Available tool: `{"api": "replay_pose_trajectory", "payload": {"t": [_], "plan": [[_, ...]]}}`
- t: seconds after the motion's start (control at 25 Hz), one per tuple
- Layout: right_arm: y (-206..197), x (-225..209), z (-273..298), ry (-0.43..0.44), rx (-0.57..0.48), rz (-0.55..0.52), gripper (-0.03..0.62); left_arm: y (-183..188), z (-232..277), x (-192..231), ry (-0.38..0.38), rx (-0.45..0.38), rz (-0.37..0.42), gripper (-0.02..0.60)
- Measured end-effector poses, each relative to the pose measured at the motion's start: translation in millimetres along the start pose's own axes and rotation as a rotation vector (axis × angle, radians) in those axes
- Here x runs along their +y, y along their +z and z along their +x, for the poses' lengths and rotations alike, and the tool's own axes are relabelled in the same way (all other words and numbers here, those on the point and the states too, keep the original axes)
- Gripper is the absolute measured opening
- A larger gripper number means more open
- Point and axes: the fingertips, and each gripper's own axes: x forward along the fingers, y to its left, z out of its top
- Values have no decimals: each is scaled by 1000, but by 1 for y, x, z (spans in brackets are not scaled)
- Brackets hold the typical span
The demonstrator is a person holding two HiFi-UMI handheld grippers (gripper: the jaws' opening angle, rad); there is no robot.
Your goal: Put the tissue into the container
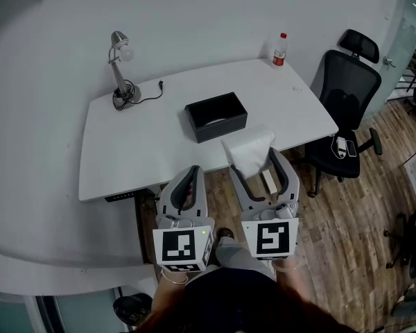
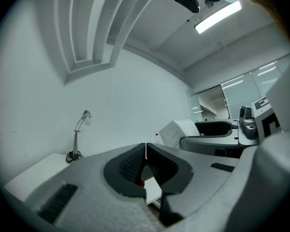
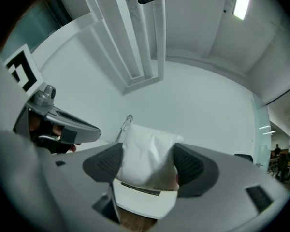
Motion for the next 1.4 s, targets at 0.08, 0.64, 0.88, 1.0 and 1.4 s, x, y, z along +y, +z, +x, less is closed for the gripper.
{"api": "replay_pose_trajectory", "payload": {"t": [0.08,0.64,0.88,1.0,1.4], "plan": [[-1,-3,9,3,0,-5,348,0,9,4,1,0,4,28],[-9,-18,70,41,14,-8,347,1,67,28,6,20,25,28],[-15,-26,99,60,10,4,347,0,93,36,18,23,28,28],[-19,-31,112,72,11,7,345,0,105,40,29,22,28,28],[-36,-44,152,135,25,21,345,-6,141,52,86,36,25,28]]}}
